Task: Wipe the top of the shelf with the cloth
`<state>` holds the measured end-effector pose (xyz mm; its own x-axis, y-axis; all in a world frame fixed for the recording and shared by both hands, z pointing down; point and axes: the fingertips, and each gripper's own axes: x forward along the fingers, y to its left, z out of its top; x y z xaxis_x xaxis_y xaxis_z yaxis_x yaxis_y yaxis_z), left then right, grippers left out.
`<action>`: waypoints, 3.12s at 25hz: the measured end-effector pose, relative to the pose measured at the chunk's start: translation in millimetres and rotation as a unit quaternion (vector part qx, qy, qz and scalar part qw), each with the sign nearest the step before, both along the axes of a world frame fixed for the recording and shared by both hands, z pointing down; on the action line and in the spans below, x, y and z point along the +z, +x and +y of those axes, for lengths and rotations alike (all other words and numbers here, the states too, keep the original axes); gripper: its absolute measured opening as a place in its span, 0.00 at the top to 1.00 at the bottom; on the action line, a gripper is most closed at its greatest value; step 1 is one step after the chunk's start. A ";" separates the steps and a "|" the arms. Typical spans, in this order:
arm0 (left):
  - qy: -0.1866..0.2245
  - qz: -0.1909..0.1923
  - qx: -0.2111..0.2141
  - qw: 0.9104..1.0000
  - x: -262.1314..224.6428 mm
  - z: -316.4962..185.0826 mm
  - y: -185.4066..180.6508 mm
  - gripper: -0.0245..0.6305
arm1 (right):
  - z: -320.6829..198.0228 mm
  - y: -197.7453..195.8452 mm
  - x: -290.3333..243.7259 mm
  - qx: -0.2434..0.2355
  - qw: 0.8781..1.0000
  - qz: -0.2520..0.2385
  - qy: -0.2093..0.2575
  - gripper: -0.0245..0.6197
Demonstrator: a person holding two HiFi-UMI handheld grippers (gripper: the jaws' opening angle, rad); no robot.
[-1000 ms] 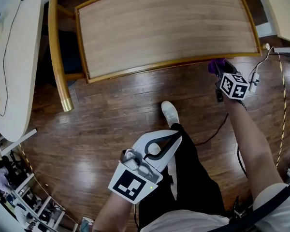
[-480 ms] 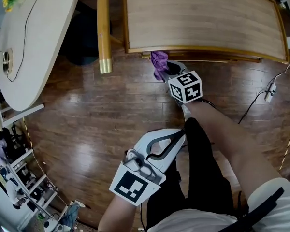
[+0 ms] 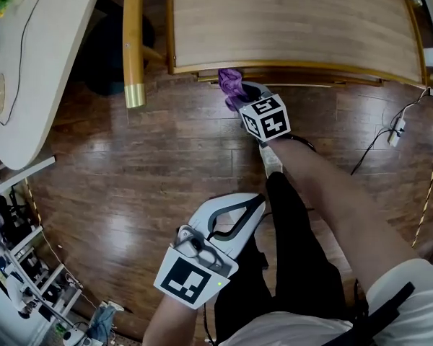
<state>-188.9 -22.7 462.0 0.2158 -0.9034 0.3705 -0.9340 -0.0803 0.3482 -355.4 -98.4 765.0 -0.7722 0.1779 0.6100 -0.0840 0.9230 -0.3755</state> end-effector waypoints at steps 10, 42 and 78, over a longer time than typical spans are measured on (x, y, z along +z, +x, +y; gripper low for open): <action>0.014 0.002 0.076 0.997 0.2 -56.2 29.5 0.93 | -141.2 117.7 16.8 0.101 0.992 0.049 0.059 0.80; 0.027 0.004 0.100 0.995 -3.2 -78.6 45.5 0.93 | -184.4 234.5 13.0 0.180 0.978 0.077 0.070 0.80; -0.007 0.017 0.052 0.998 12.7 -46.8 27.4 0.93 | -150.9 149.8 67.1 0.065 0.988 0.112 0.085 0.80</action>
<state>-161.4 -69.6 474.7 0.3215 -0.8701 0.3734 -0.9084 -0.1721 0.3811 -205.6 -249.3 832.1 -0.6236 -0.0324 0.7811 -0.2688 0.9471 -0.1753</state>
